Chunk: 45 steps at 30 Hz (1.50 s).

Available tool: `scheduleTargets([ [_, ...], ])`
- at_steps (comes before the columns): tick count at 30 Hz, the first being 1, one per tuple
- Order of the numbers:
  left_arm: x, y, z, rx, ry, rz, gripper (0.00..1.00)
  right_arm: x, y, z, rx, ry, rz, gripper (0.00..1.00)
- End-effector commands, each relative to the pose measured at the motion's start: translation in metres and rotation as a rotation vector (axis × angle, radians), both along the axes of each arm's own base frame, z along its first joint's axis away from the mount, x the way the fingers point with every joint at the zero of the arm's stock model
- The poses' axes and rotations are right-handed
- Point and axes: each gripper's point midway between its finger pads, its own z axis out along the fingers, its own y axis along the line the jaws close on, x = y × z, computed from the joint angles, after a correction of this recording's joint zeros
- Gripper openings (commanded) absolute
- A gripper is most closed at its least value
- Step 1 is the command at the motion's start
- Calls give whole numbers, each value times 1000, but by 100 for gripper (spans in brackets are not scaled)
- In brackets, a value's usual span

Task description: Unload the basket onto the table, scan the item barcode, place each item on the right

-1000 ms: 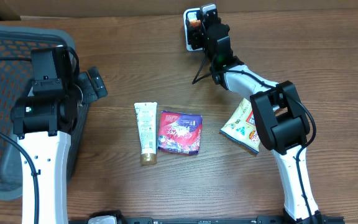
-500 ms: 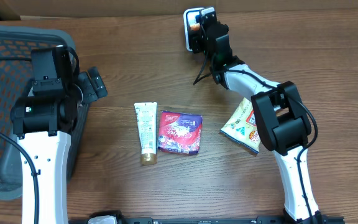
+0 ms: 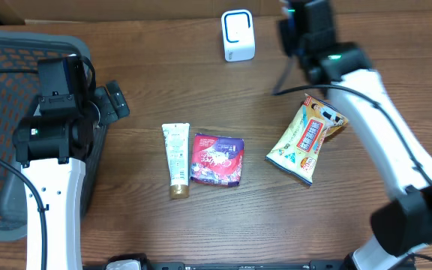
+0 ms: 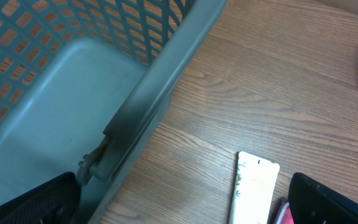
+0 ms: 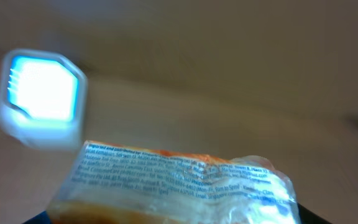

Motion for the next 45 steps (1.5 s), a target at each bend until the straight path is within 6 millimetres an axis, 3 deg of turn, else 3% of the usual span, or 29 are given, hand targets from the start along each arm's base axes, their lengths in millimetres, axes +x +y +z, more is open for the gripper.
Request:
scheduleTargets([
  [1, 0, -2, 7, -13, -21, 0, 100, -29, -109, -32, -82, 169, -321, 70],
  [6, 0, -2, 7, -13, -21, 0, 100, -70, -244, -65, 56, 245, -714, 69],
  [7, 0, -2, 7, -13, -21, 0, 100, -87, -285, -79, 165, 250, -824, 67],
  [11, 0, -2, 7, -13, -21, 0, 100, -133, -357, -119, 461, 277, -1015, 66],
  [14, 0, -2, 7, -13, -21, 0, 100, -160, -384, -149, 652, 289, -1089, 66],
  [15, 0, -2, 7, -13, -21, 0, 100, -177, -393, -167, 732, 309, -1139, 64],
  [17, 0, -2, 7, -13, -21, 0, 100, -195, -399, -184, 807, 332, -1195, 61],
  [18, 0, -2, 7, -13, -21, 0, 100, -200, -401, -190, 828, 337, -1220, 64],
  [19, 0, -2, 7, -13, -21, 0, 100, -206, -404, -194, 839, 336, -1244, 77],
  [20, 0, -2, 7, -13, -21, 0, 100, -208, -407, -194, 843, 330, -1254, 97],
  [23, 0, -2, 7, -13, -21, 0, 100, -205, -415, -182, 846, 289, -1248, 100],
  [26, 0, -2, 7, -13, -21, 0, 100, -199, -419, -150, 843, 245, -1232, 100],
  [29, 0, -2, 7, -13, -21, 0, 100, -181, -406, -108, 902, 201, -1143, 100],
  [31, 0, -2, 7, -13, -21, 0, 100, -165, -378, -79, 978, 207, -1002, 100],
  [34, 0, -2, 7, -13, -21, 0, 100, -143, -316, -46, 1082, 257, -686, 98],
  [36, 0, -2, 7, -13, -21, 0, 100, -137, -264, -33, 1147, 330, -448, 91],
  [38, 0, -2, 7, -13, -21, 0, 100, -145, -212, -31, 1154, 445, -225, 86],
  [40, 0, -2, 7, -13, -21, 0, 100, -156, -169, -36, 1155, 546, -54, 100],
  [42, 0, -2, 7, -13, -21, 0, 100, -162, -141, -53, 1148, 624, 33, 100],
  [45, 0, -2, 7, -13, -21, 0, 100, -165, -114, -90, 1150, 702, 67, 100],
])
